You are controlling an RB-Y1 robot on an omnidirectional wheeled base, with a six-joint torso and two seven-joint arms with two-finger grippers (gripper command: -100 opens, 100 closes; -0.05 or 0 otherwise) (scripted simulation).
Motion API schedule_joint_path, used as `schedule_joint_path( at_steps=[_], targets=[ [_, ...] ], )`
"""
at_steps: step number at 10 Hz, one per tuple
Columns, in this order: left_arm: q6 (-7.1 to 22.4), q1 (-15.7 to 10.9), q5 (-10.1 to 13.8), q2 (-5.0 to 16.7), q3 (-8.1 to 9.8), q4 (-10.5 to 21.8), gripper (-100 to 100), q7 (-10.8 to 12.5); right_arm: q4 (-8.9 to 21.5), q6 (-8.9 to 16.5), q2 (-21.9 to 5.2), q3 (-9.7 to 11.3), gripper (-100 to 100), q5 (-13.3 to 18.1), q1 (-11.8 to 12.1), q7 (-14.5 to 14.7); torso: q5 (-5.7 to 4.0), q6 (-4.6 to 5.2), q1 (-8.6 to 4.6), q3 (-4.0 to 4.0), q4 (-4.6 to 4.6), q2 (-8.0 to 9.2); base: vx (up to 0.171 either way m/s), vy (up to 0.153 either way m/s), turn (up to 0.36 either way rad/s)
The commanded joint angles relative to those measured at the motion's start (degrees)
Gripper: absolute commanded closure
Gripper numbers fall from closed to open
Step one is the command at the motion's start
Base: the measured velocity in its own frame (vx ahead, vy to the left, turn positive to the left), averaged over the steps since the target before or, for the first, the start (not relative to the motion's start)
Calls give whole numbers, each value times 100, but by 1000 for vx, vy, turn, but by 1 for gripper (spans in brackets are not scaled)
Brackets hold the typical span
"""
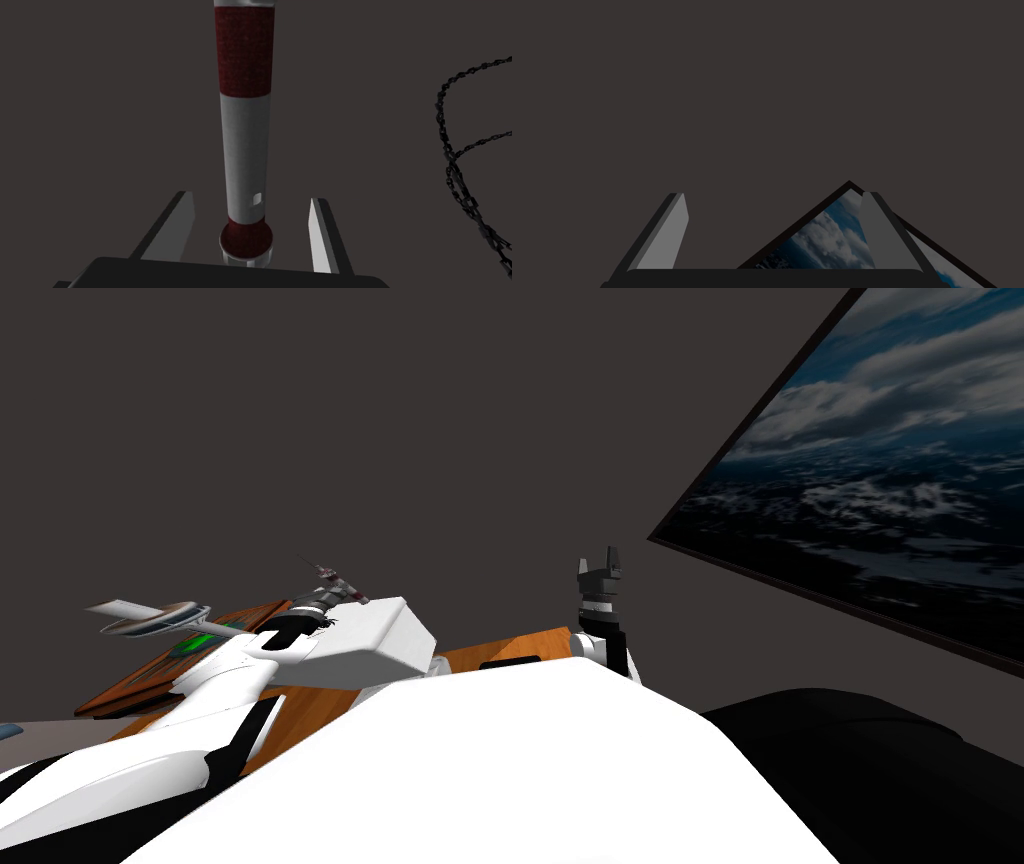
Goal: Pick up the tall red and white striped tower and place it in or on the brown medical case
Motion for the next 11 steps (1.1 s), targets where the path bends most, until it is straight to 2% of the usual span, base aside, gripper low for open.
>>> schedule_joint_path(
  at_steps=[1, 4, 6, 7, 8, 9, 11],
  targets=[
    [0, 0, 0, 0, 0, 0, 100, 0, 0, 0, 0, 0, 0, 0, 0, 0, 0, 0, 0, 0, 0, 0, 0, 0, 0],
    [0, 0, 0, 0, 0, 0, 100, 0, 0, 0, 0, 0, 0, 0, 0, 0, 0, 0, 0, 0, 0, 0, 0, 0, 0],
    [0, 0, 0, 0, 0, 0, -100, 0, 0, 0, 0, 0, 0, 0, 0, 0, 0, 0, 0, 0, 0, 0, 0, 0, 0],
    [0, 0, 0, 0, 0, 0, 0, 0, 0, 0, 0, 0, 0, 0, 0, 0, 0, 0, 0, 0, 0, 0, 0, 0, 0],
    [0, 0, 0, 0, 0, 0, -100, 0, 0, 0, 0, 0, 0, 0, 0, 0, 0, 0, 0, 0, 0, 0, 0, 0, 0],
    [0, 0, 0, 0, 0, 0, 100, 0, 0, 0, 0, 0, 0, 0, 0, 0, 0, 0, 0, 0, 0, 0, 0, 0, 0],
    [0, 0, 0, 0, 0, 0, 100, 0, 0, 0, 0, 0, 0, 0, 0, 0, 0, 0, 0, 0, 0, 0, 0, 0, 0]
  ],
)
